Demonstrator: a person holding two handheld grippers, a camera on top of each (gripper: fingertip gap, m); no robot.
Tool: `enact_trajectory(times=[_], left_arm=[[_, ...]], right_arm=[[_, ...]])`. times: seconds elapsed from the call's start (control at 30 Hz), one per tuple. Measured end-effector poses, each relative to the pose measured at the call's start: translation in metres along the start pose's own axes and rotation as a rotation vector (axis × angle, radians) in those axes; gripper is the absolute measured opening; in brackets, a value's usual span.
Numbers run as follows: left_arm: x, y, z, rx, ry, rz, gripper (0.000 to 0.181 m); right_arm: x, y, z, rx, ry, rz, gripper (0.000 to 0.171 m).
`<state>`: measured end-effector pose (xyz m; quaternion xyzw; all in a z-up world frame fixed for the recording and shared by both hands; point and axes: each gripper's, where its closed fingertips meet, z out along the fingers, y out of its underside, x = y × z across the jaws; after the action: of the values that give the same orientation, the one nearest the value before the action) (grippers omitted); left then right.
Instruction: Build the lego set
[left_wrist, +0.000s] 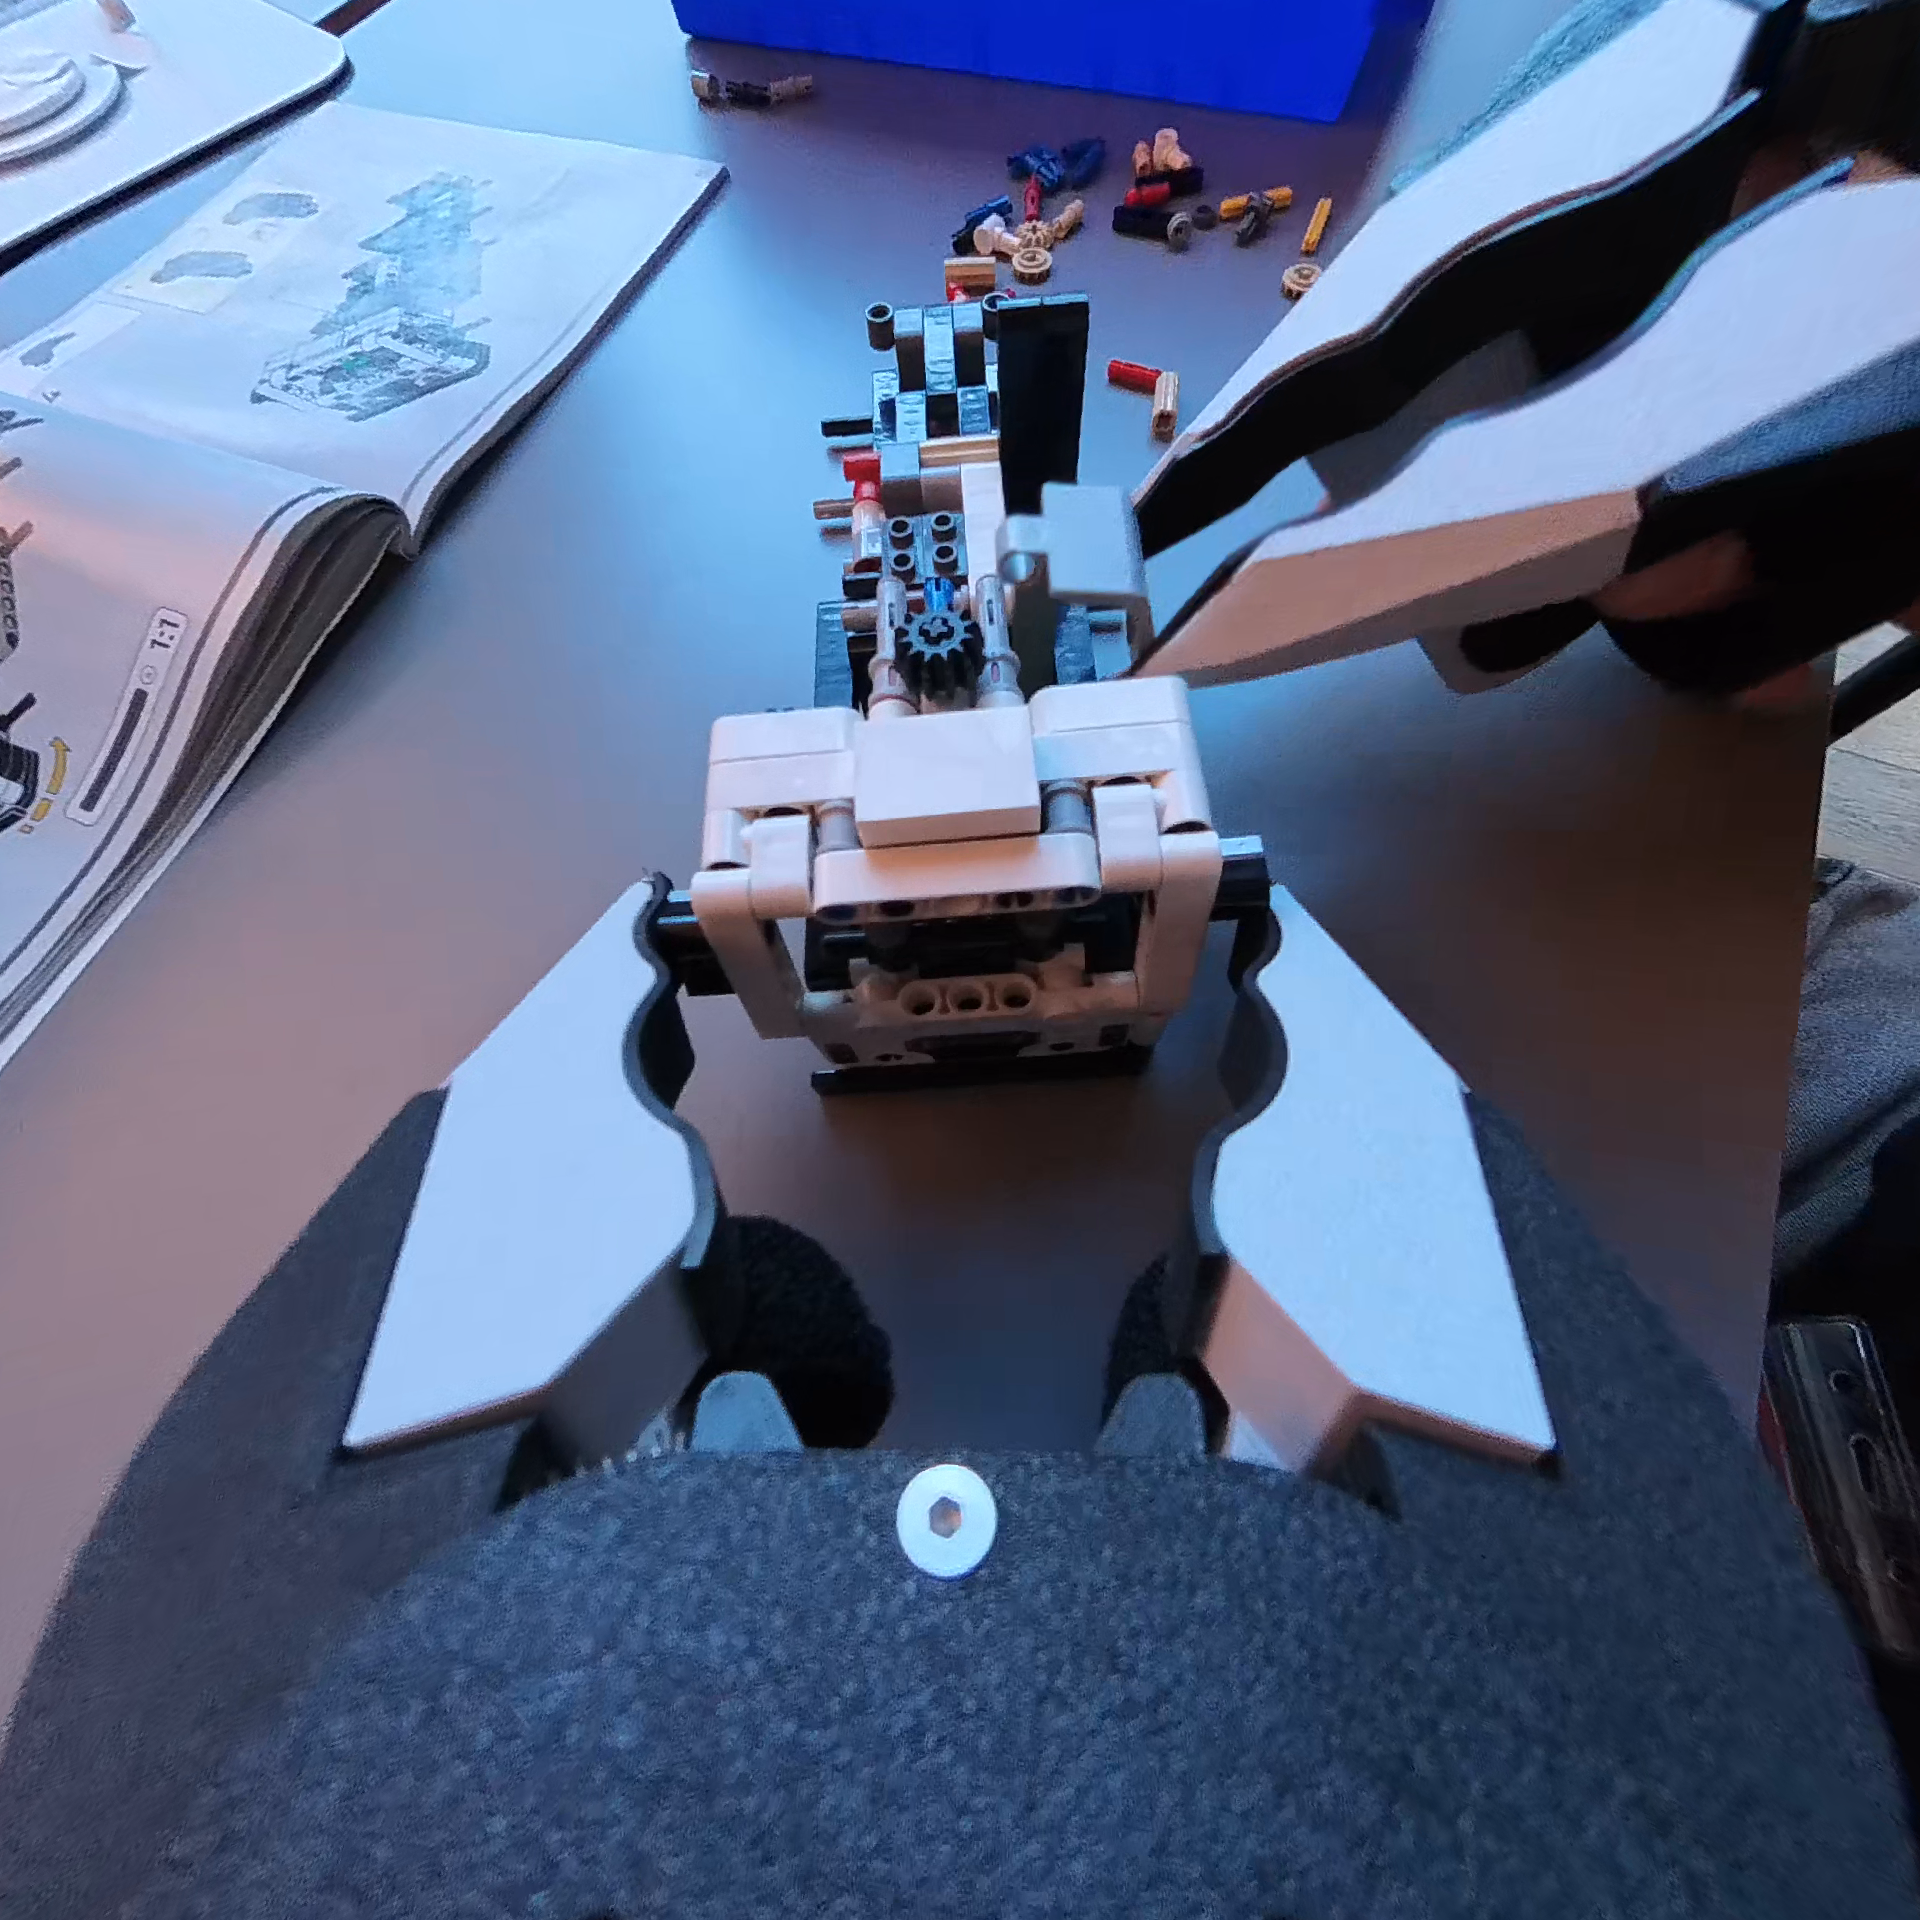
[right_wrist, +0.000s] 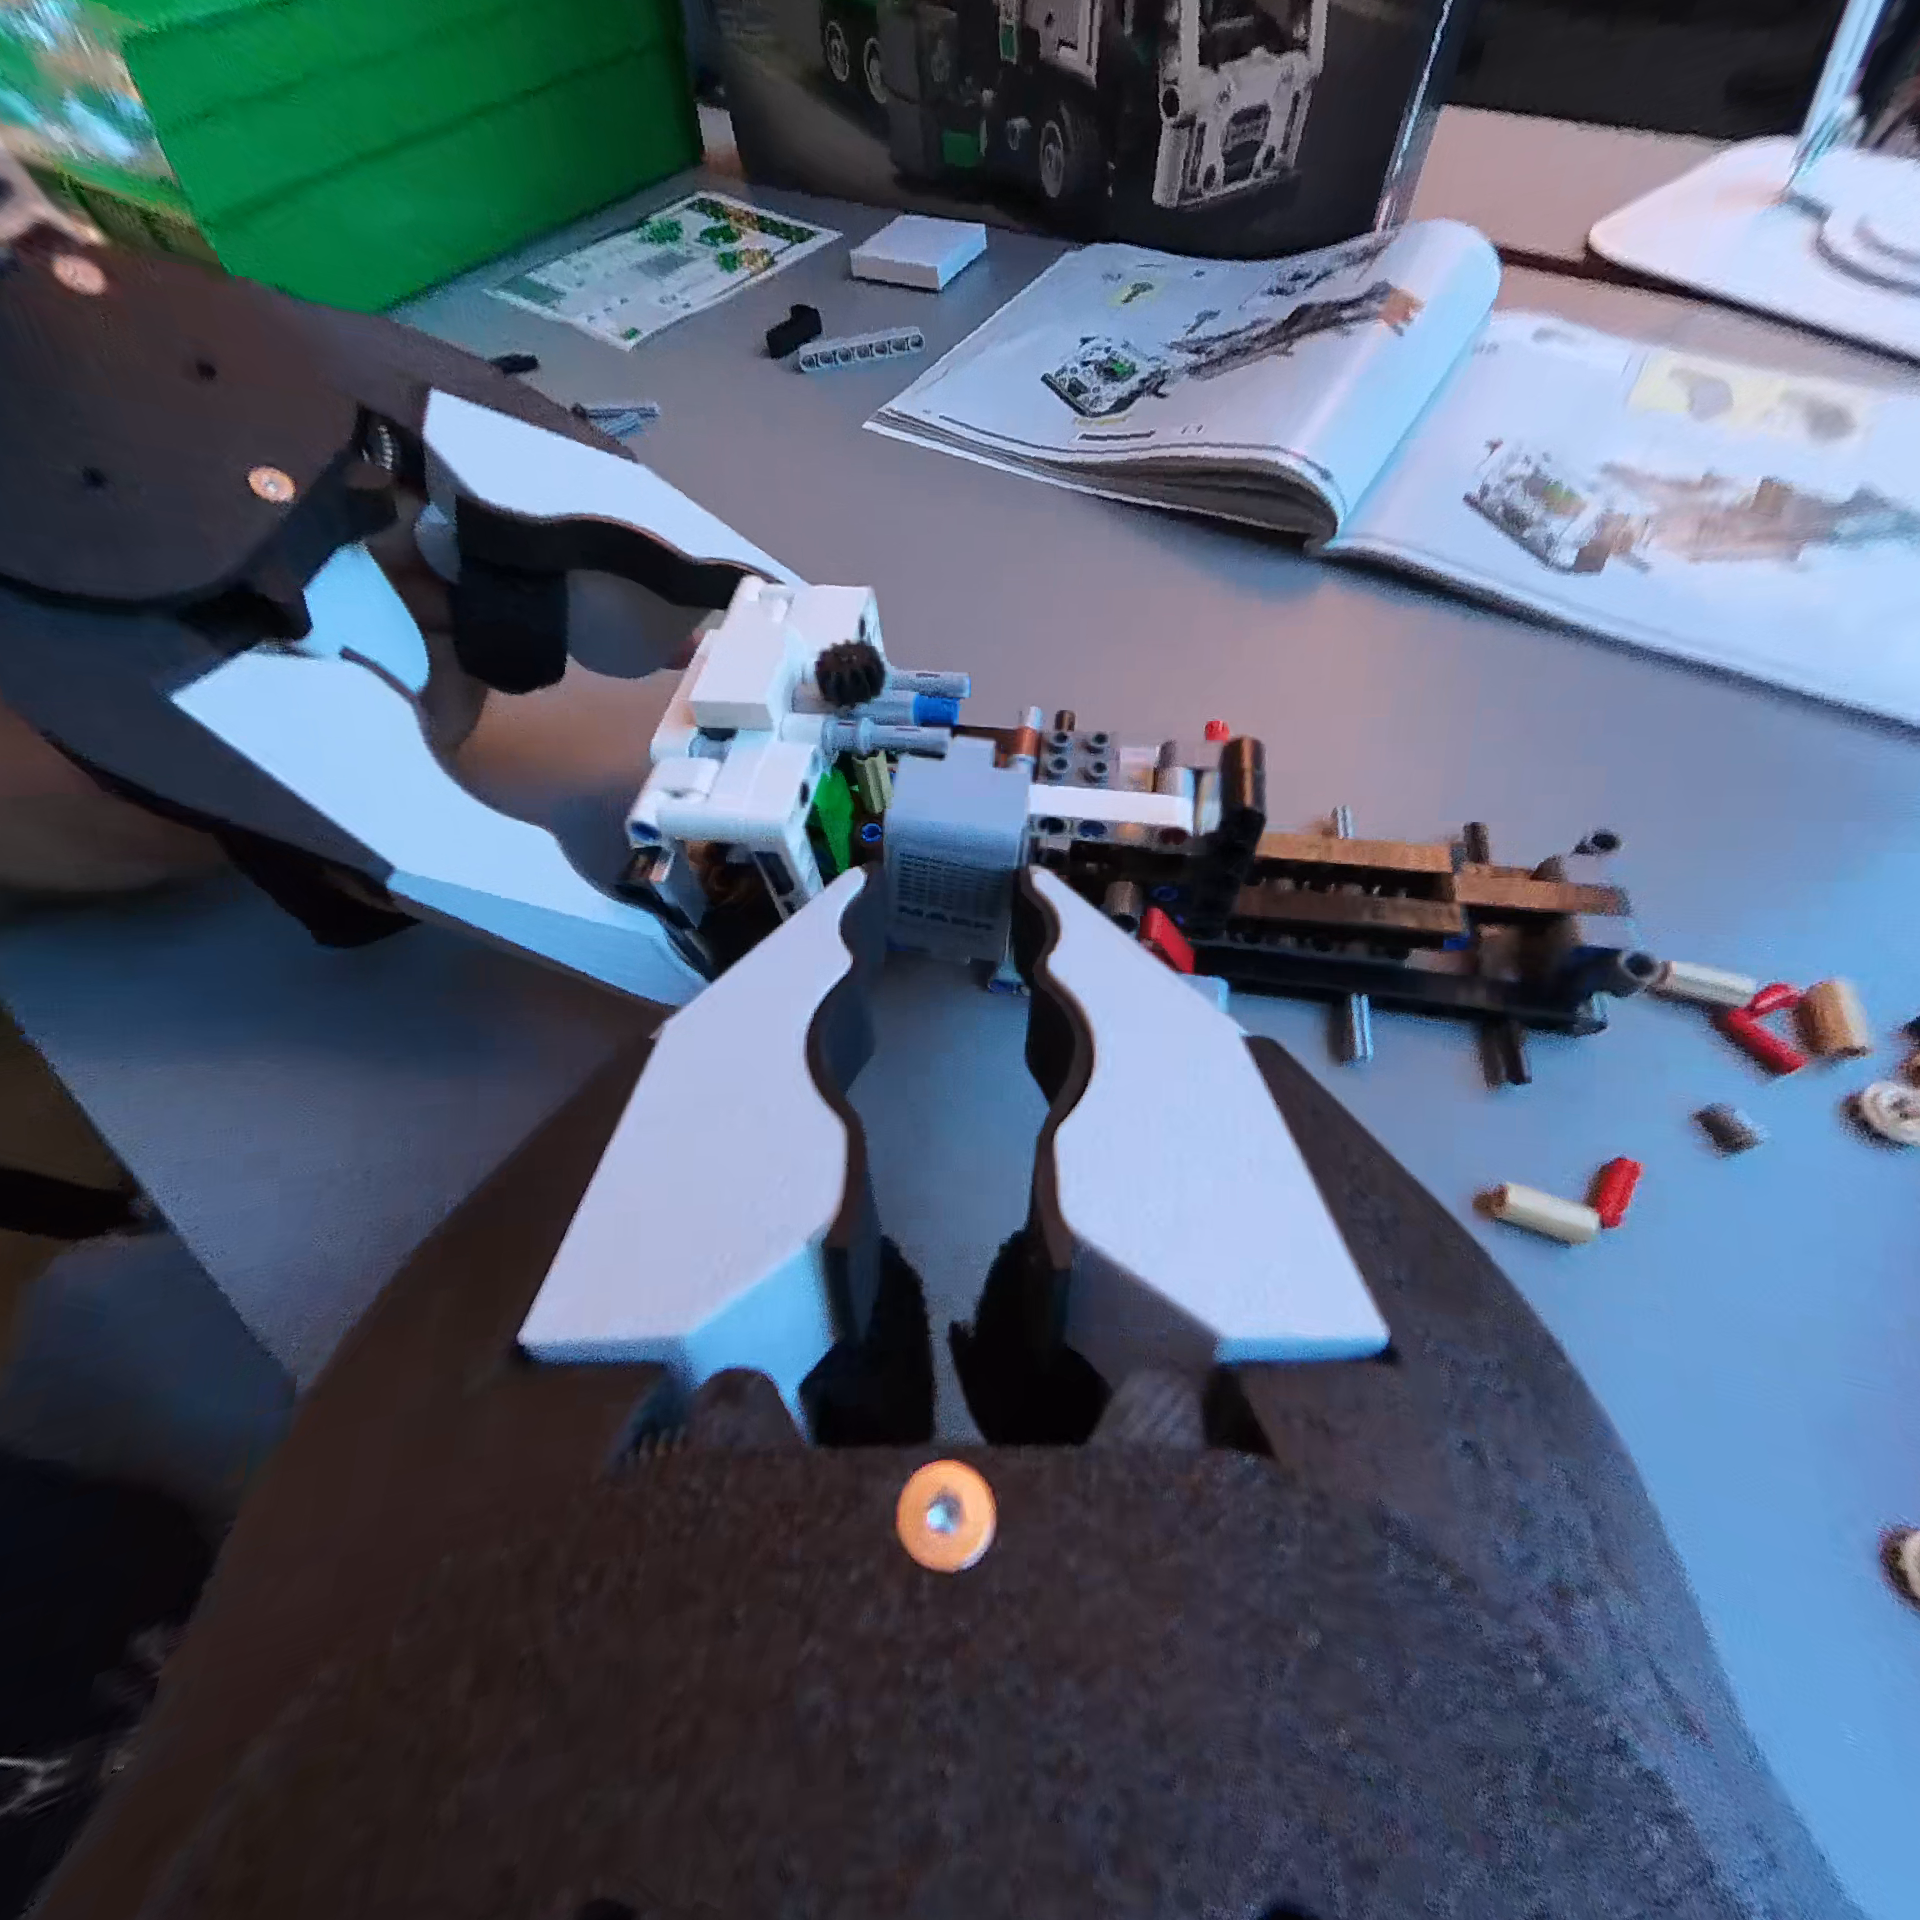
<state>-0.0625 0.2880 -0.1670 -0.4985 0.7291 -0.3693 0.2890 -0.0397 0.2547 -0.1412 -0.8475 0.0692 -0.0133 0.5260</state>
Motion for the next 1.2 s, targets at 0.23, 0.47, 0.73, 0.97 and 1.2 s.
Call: enact_trajectory(times=[0.23,0.47,0.73,0.97,1.2], left_arm=[[0.0,0.0,0.0,0.0,0.004,-0.007,0.104],[0.0,0.0,0.0,-0.001,0.007,-0.009,0.104],[0.001,0.0,0.001,-0.004,0.002,0.004,0.104],[0.009,-0.002,-0.003,0.021,0.07,0.028,0.035],[0.008,0.004,0.001,-0.026,0.018,0.053,0.064]], right_arm=[[0.0,-0.002,0.002,-0.013,-0.02,-0.011,0.022],[-0.001,-0.003,0.003,-0.013,-0.024,-0.055,0.022],[-0.001,-0.002,0.002,-0.016,-0.059,-0.11,0.022],[0.034,-0.009,-0.011,-0.008,0.128,-0.281,0.002],[0.032,-0.006,-0.025,0.011,-0.067,-0.058,0.001]])
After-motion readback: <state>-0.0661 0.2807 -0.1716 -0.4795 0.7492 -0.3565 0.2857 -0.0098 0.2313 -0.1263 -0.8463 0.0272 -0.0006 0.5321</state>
